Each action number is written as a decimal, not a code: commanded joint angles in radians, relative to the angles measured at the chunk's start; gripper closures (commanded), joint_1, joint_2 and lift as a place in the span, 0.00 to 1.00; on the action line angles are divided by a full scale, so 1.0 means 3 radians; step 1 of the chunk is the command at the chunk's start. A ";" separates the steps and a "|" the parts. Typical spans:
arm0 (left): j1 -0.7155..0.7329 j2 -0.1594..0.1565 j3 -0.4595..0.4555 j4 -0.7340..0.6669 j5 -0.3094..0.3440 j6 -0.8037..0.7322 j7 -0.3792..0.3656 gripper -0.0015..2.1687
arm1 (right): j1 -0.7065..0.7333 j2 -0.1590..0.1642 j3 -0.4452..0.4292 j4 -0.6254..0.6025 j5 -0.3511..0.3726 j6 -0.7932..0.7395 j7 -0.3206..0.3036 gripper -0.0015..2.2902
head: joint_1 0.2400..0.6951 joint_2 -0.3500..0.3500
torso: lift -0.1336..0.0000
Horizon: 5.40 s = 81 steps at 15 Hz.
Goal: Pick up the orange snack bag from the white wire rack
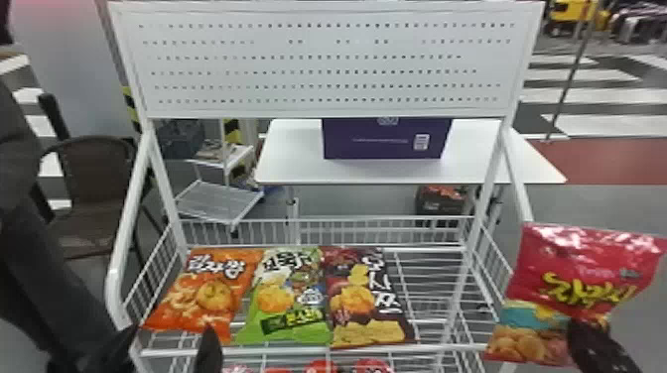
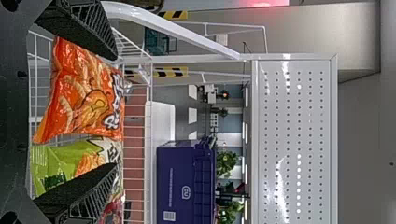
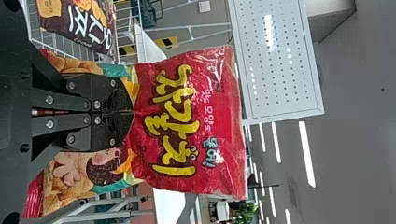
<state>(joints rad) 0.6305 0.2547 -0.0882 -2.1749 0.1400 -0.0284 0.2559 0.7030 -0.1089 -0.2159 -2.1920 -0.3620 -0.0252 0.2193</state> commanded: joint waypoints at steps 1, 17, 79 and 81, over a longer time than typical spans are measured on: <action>0.0005 0.0000 0.0013 -0.0006 -0.0002 -0.0010 0.0001 0.03 | -0.0001 0.0000 0.0004 0.0000 0.0000 0.0000 0.0000 0.98 | 0.57 0.50 | 1.00; -0.0757 0.0000 -0.0100 0.0383 0.0014 0.0583 -0.0101 0.05 | 0.0039 0.0015 0.0009 -0.0036 0.0000 -0.0010 0.0005 0.98 | 0.57 0.50 | 1.00; 0.0056 -0.0010 0.0110 0.0153 0.0126 -0.0153 -0.0178 0.87 | 0.0039 0.0010 -0.0001 -0.0041 -0.0010 -0.0010 0.0021 0.98 | 0.57 0.50 | 1.00; 0.0066 -0.0010 0.0115 0.0153 0.0116 -0.0153 -0.0178 0.87 | 0.0045 0.0005 -0.0001 -0.0041 -0.0010 -0.0010 0.0021 0.98 | 0.57 0.50 | 1.00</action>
<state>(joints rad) 0.6489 0.2511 -0.0549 -2.1299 0.1766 -0.0743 0.2024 0.7155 -0.1059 -0.2164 -2.2043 -0.3651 -0.0276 0.2255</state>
